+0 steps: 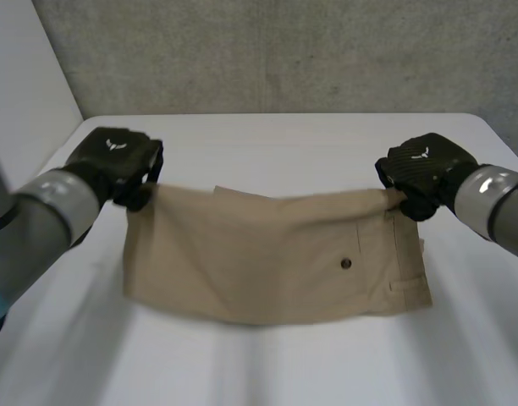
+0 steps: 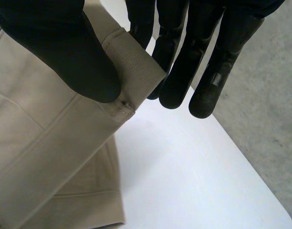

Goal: Fold the shorts.

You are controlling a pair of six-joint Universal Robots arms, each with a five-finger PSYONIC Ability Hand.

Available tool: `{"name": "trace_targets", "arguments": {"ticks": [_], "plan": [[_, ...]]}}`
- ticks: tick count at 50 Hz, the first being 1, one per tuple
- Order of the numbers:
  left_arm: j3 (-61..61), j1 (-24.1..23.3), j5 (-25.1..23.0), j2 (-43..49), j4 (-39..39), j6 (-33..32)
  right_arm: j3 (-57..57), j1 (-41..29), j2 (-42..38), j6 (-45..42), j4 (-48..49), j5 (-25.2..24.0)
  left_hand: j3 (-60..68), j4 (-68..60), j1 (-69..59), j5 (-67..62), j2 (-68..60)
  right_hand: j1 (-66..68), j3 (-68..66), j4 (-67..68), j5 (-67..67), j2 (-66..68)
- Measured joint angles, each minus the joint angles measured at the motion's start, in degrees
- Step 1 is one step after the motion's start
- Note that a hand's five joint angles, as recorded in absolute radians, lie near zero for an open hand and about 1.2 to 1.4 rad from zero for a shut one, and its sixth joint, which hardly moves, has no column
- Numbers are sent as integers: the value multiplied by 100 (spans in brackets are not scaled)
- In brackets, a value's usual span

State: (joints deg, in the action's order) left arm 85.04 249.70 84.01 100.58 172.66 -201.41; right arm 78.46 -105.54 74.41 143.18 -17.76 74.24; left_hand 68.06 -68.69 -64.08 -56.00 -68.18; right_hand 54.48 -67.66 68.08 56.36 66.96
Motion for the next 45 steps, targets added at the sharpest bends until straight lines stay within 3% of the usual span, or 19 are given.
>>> {"name": "trace_targets", "arguments": {"ticks": [7,14,19,29,45], "plan": [[-2171,-97,488,1267,763,-200,-1877,-175,-888,274,606,517,5,-3,0,0,-4,0,0,0,0,0],[-3664,-156,674,1446,2432,-271,-3144,-414,-877,1408,2697,700,5,-3,0,0,-9,0,0,1,0,0],[-3761,-233,691,1320,3215,-212,-3247,-450,-727,1912,3491,758,5,-3,0,0,-15,0,0,1,4,0],[-2209,-272,689,1089,3059,28,-2637,-472,-768,1875,2601,610,29,-3,-1,0,-27,0,0,1,43,0],[963,-316,670,982,2773,-107,-857,-436,-1907,704,1509,472,29,-4,0,0,-27,0,0,1,48,0]]}}
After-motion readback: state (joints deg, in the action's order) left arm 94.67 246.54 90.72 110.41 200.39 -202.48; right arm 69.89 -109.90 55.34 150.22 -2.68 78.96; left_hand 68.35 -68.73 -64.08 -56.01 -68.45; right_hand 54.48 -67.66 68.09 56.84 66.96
